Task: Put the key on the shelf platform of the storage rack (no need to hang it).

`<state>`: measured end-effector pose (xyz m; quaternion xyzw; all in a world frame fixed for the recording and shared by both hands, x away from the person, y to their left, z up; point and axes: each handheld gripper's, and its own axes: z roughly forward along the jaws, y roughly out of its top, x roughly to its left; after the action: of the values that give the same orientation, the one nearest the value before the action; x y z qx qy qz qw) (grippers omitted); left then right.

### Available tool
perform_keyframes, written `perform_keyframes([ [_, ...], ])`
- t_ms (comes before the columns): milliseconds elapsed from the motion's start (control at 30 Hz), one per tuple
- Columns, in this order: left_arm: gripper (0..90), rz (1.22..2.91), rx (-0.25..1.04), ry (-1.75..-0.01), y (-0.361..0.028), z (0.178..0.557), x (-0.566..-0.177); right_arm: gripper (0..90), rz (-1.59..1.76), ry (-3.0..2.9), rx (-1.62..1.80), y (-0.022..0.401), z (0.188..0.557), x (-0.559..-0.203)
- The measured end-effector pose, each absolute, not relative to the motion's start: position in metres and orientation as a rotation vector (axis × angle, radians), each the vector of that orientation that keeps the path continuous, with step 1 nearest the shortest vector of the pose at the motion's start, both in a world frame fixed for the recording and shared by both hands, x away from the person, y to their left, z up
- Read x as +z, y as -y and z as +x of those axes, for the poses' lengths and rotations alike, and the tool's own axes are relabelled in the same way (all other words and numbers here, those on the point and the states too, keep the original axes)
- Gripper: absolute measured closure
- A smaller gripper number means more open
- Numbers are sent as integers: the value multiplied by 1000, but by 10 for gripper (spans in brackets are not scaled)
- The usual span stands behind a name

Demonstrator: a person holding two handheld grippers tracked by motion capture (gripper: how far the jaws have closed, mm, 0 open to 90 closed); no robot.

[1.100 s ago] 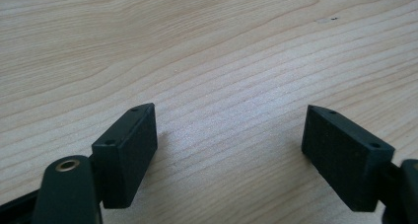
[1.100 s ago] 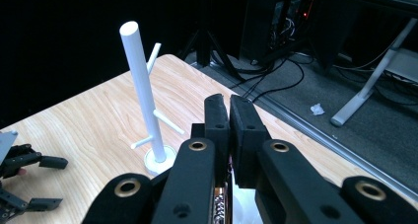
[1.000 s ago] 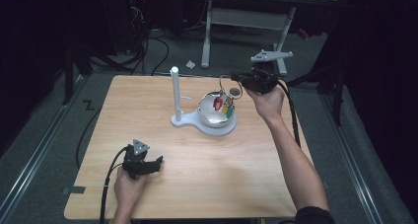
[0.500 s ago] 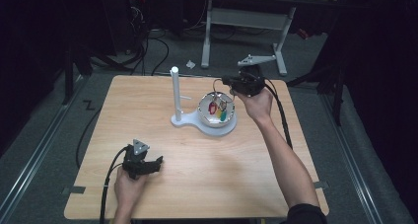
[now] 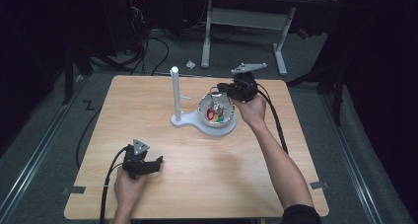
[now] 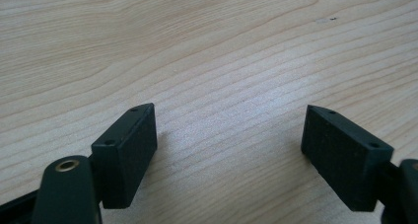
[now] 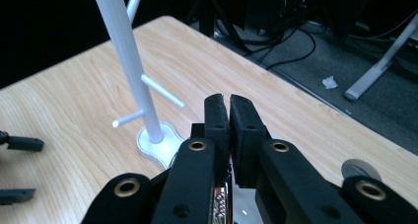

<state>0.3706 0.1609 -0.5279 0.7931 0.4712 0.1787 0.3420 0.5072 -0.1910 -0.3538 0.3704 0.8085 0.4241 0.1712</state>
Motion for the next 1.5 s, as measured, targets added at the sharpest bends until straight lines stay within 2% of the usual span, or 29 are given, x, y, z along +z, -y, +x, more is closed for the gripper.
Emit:
perform_keyframes([
  [1033,221,2059,463,-1226,-161,371,-528,876,1121,-2335,1122,184,515,-401],
  [1500,220,2059,463,-1226,-161,371,-528,875,1189,-2309,1064,198,520,-412],
])
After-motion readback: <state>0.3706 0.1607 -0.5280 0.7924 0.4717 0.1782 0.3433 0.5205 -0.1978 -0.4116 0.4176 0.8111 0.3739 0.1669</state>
